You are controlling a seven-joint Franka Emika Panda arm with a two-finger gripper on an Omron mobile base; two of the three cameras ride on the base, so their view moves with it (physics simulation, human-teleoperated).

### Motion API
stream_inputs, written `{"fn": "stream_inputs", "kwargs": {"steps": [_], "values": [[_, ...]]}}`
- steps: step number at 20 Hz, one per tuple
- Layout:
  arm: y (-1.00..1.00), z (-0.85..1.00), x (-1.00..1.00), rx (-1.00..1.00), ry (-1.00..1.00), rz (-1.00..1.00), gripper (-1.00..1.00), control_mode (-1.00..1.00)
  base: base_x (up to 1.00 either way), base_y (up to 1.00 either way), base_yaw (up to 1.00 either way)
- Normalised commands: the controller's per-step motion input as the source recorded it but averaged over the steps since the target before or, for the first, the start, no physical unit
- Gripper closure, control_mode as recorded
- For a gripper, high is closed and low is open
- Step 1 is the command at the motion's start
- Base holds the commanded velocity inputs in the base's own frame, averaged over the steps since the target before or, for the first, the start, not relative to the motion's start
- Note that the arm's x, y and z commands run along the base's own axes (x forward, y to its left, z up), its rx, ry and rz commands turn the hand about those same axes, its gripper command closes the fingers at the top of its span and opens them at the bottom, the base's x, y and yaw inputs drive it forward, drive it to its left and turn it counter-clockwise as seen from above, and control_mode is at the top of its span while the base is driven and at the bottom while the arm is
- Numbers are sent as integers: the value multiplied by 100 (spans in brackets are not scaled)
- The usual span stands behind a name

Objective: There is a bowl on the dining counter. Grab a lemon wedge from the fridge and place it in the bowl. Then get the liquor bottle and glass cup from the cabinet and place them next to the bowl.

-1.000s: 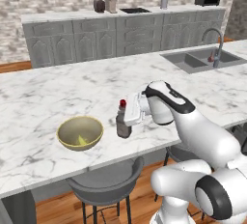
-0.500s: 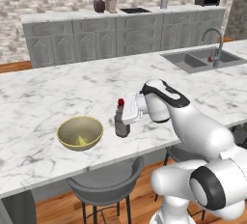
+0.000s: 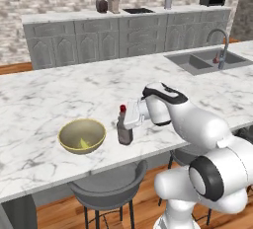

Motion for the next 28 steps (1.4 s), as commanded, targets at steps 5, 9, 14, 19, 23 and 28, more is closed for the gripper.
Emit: {"fn": "stream_inputs", "kwargs": {"steps": [5,9,14,19,23,28], "values": [[0,-28,15,0,0,0,100,-100,0,0,0],[1,-31,14,0,0,0,100,-100,0,0,0],[4,-30,19,0,-5,0,100,-100,0,0,0],[1,-10,36,0,-3,0,100,-100,0,0,0],[0,-2,45,0,0,0,100,-100,0,0,0],[7,-15,13,0,-10,2,100,-100,0,0,0]]}}
